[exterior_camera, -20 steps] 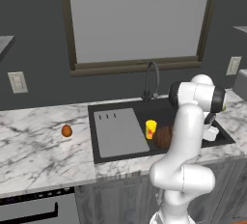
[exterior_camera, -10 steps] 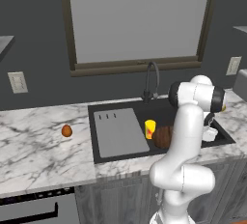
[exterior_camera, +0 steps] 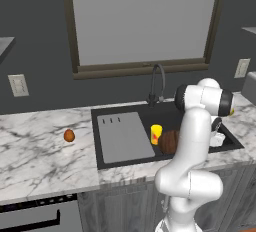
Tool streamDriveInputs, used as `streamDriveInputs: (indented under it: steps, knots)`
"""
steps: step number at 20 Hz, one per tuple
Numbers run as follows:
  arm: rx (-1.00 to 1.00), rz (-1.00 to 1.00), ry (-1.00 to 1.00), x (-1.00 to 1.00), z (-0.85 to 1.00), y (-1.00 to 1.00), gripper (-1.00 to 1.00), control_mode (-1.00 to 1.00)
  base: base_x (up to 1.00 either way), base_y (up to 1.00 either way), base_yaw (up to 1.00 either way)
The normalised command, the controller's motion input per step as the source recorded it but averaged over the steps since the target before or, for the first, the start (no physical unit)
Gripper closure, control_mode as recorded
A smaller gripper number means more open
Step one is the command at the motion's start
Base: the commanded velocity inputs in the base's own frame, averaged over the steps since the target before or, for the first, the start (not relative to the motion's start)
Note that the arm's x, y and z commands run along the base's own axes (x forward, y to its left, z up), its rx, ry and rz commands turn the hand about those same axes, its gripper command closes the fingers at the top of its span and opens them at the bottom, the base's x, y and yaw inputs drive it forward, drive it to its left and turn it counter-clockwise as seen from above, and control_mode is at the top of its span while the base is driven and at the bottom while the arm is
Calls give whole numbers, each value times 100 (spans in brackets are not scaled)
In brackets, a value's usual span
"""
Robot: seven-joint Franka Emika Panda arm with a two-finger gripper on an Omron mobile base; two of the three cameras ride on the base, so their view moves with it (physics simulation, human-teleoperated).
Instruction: Remove the mango and lemon from the sink. Then move the bowl and cup from the counter to the sink for washing.
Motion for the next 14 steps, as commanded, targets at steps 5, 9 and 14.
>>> streamDriveInputs:
  steps: [5,9,14]
  knots:
    - [0,6,-1,0,0,-7,-100,-100,0,0,0]
    - [0,7,-2,0,5,-10,-100,-100,0,0,0]
    - [0,8,-4,0,21,-9,-100,-100,0,0,0]
